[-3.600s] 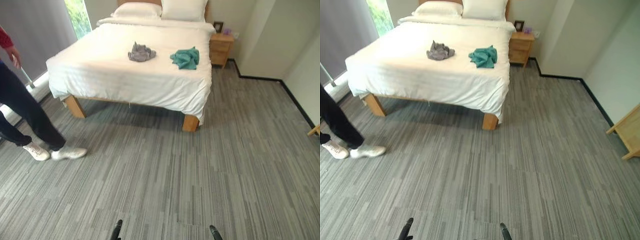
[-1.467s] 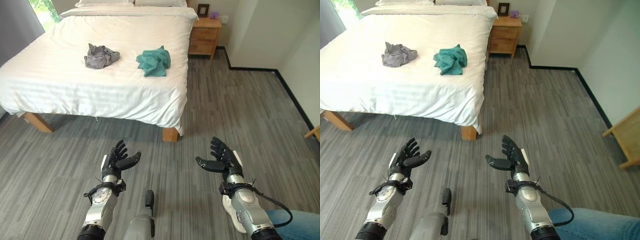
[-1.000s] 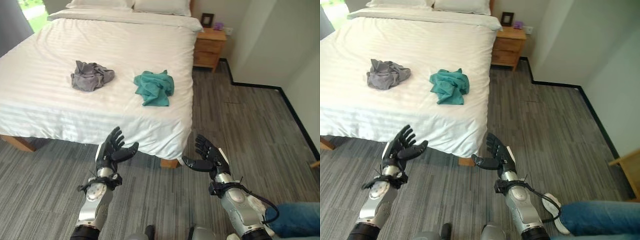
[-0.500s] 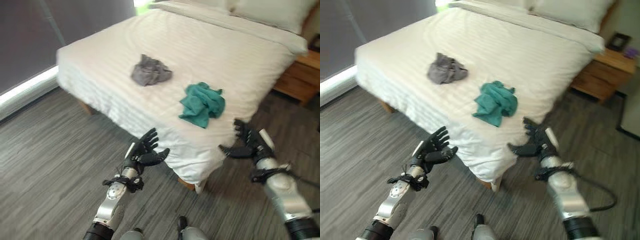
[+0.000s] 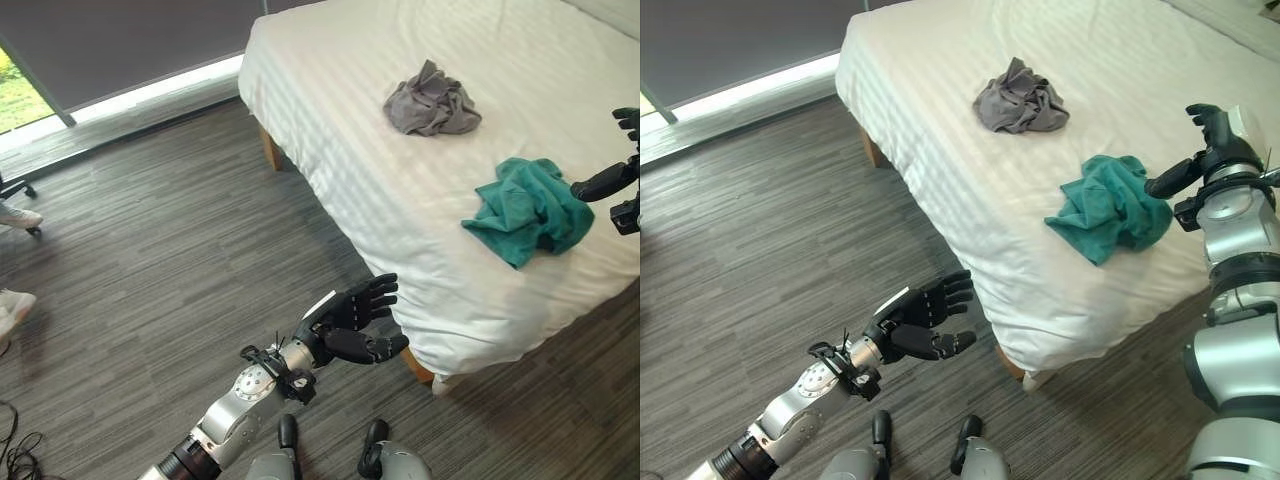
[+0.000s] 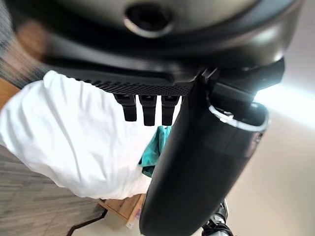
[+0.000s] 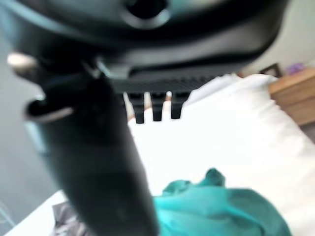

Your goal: Pick up bed clothes into laundry basket.

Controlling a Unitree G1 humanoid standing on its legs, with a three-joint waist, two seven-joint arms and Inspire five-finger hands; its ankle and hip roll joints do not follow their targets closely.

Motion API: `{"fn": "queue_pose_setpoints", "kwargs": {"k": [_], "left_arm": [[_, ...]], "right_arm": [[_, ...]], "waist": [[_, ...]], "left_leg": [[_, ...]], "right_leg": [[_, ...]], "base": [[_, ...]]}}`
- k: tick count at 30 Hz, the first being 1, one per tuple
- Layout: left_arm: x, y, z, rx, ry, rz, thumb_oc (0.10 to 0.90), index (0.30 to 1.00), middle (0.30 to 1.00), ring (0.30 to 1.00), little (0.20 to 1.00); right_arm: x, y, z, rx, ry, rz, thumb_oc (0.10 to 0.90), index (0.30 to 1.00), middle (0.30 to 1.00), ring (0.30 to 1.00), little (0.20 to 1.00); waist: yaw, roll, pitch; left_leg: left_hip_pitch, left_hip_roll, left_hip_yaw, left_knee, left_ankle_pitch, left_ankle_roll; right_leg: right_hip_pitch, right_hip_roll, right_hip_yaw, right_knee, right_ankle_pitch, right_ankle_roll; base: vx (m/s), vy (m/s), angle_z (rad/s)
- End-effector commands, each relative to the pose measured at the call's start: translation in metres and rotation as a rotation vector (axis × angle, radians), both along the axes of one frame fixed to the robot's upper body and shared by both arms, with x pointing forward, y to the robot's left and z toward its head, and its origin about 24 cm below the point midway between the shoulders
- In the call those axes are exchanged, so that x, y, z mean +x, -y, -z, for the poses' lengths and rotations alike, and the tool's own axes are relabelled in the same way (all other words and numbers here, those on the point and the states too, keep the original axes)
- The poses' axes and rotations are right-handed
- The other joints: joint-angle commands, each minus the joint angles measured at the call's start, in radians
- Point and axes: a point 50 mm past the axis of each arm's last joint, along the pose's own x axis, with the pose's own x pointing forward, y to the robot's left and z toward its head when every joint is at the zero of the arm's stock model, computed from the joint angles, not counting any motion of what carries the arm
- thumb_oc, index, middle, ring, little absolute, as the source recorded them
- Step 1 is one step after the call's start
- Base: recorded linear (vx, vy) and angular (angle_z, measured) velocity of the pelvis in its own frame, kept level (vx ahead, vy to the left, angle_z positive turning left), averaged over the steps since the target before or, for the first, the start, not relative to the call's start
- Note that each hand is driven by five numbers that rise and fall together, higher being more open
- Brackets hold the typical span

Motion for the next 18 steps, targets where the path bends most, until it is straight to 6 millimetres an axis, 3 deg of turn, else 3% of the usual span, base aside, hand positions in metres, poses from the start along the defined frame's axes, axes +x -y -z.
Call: {"fn": "queue_pose_setpoints", "kwargs": {"k": [1,2,4,5,7,10,11,12,13,18], "left_arm": [[-0.004,0.008,-0.074,-0.174,0.314,0.101,0.800,0.900,0.900,0.900,0.900],[-0.006,0.006,-0.077,-0.180,0.318,0.119,0.800,0.900,0.900,0.900,0.900],[-0.006,0.005,-0.079,-0.184,0.327,0.124,0.800,0.900,0.900,0.900,0.900],[-0.006,0.000,-0.082,-0.177,0.347,0.111,0.800,0.900,0.900,0.900,0.900],[-0.007,-0.001,-0.083,-0.178,0.351,0.104,0.800,0.900,0.900,0.900,0.900],[-0.006,-0.001,-0.077,-0.220,0.307,0.050,0.800,0.900,0.900,0.900,0.900],[-0.005,-0.001,-0.075,-0.223,0.301,0.042,0.800,0.900,0.900,0.900,0.900],[-0.005,0.000,-0.074,-0.223,0.294,0.035,0.800,0.900,0.900,0.900,0.900],[-0.005,0.001,-0.074,-0.221,0.299,0.032,0.800,0.900,0.900,0.900,0.900],[-0.003,0.002,-0.076,-0.216,0.319,0.019,0.800,0.900,0.900,0.900,0.900]], "right_arm": [[-0.011,-0.009,-0.094,-0.147,0.229,0.043,0.800,0.900,0.900,0.900,0.900],[-0.012,-0.010,-0.101,-0.159,0.254,0.047,0.800,0.900,0.900,0.900,0.900],[-0.014,-0.008,-0.102,-0.152,0.258,0.050,0.800,0.900,0.900,0.900,0.900],[-0.018,0.000,-0.098,-0.142,0.246,0.079,0.800,0.900,0.900,0.900,0.900],[-0.020,0.003,-0.096,-0.140,0.237,0.090,0.800,0.900,0.900,0.900,0.900],[-0.023,0.015,-0.076,-0.101,0.193,0.124,0.800,0.900,0.900,0.900,0.900],[-0.023,0.018,-0.068,-0.081,0.185,0.129,0.751,0.827,0.827,0.827,0.827],[-0.023,0.019,-0.061,-0.069,0.176,0.133,0.436,0.354,0.354,0.354,0.354],[-0.021,0.021,-0.050,-0.063,0.147,0.139,0.400,0.300,0.300,0.300,0.300],[-0.023,0.027,-0.022,-0.025,0.100,0.159,0.400,0.300,0.300,0.300,0.300]], "waist": [[0.018,-0.049,0.035],[0.024,-0.024,0.060],[0.027,-0.012,0.068],[0.034,0.011,0.096],[0.041,0.020,0.104],[0.047,0.054,0.163],[0.046,0.058,0.172],[0.046,0.063,0.184],[0.044,0.070,0.198],[0.036,0.076,0.220]], "left_leg": [[0.005,0.047,-0.058,-0.066,0.026,-0.082],[-0.024,0.039,-0.068,-0.071,0.037,-0.084],[-0.045,0.037,-0.071,-0.073,0.042,-0.086],[-0.072,0.032,-0.073,-0.079,0.051,-0.088],[-0.090,0.031,-0.073,-0.081,0.057,-0.089],[-0.145,0.027,-0.069,-0.087,0.070,-0.088],[-0.154,0.028,-0.066,-0.087,0.073,-0.089],[-0.162,0.029,-0.065,-0.088,0.076,-0.089],[-0.170,0.029,-0.063,-0.088,0.078,-0.089],[-0.185,0.029,-0.058,-0.088,0.082,-0.093]], "right_leg": [[0.177,0.029,0.080,-0.323,0.105,0.073],[0.140,0.022,0.079,-0.315,0.110,0.074],[0.115,0.017,0.081,-0.306,0.112,0.075],[0.078,0.011,0.084,-0.295,0.116,0.075],[0.049,0.007,0.088,-0.282,0.116,0.076],[-0.038,0.003,0.106,-0.243,0.120,0.074],[-0.053,0.001,0.110,-0.235,0.121,0.073],[-0.067,0.000,0.113,-0.228,0.122,0.073],[-0.083,-0.002,0.118,-0.221,0.124,0.073],[-0.104,-0.004,0.124,-0.217,0.130,0.073]], "base": [[-0.12,-0.010,0.12],[-0.10,-0.003,0.12],[-0.10,0.010,0.09],[-0.11,0.014,0.10],[-0.08,0.004,0.07],[-0.08,-0.010,-0.02],[-0.05,-0.023,-0.07],[-0.04,-0.025,-0.05],[-0.03,-0.014,-0.03],[0.00,-0.021,0.00]]}}
